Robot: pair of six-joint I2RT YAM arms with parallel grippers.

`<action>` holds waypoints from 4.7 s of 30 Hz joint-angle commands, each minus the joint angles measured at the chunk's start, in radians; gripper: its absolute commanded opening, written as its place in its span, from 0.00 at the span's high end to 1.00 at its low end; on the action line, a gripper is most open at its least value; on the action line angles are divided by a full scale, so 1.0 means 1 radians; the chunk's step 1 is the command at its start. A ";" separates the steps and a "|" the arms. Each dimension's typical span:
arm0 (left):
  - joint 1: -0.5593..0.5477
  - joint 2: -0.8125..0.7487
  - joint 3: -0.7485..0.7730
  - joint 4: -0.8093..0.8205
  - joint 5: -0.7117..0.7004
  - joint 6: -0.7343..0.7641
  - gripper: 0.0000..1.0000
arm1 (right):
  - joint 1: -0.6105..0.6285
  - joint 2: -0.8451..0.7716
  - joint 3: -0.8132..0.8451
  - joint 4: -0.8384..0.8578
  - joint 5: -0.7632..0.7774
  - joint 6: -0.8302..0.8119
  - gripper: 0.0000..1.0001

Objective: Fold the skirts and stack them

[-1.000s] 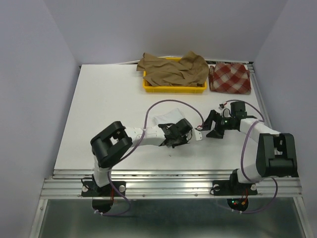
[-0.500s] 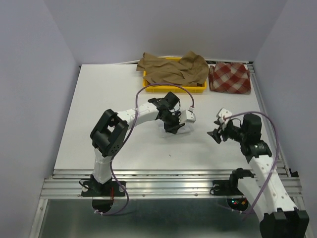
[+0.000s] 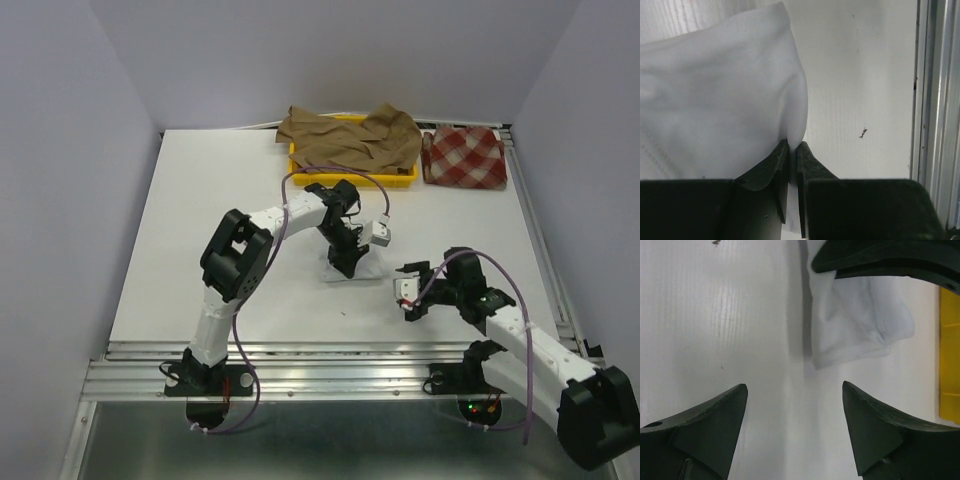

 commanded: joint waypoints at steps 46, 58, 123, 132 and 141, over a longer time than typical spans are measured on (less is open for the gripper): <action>0.079 0.107 0.248 -0.322 0.253 0.092 0.62 | 0.355 0.861 0.121 0.969 0.561 -0.140 0.85; 0.306 -0.179 0.236 -0.234 0.052 -0.039 0.43 | 0.331 0.358 0.406 0.048 0.595 0.041 0.99; 0.326 -0.196 -0.077 -0.173 0.336 -0.047 0.01 | -0.591 1.648 1.370 1.080 0.028 -0.077 0.99; 0.326 -0.205 -0.086 -0.171 0.327 -0.048 0.01 | -0.620 1.514 1.049 1.077 -0.028 -0.242 0.92; 0.328 -0.234 -0.094 -0.162 0.316 -0.067 0.01 | -0.620 1.438 1.021 1.032 -0.012 -0.275 0.36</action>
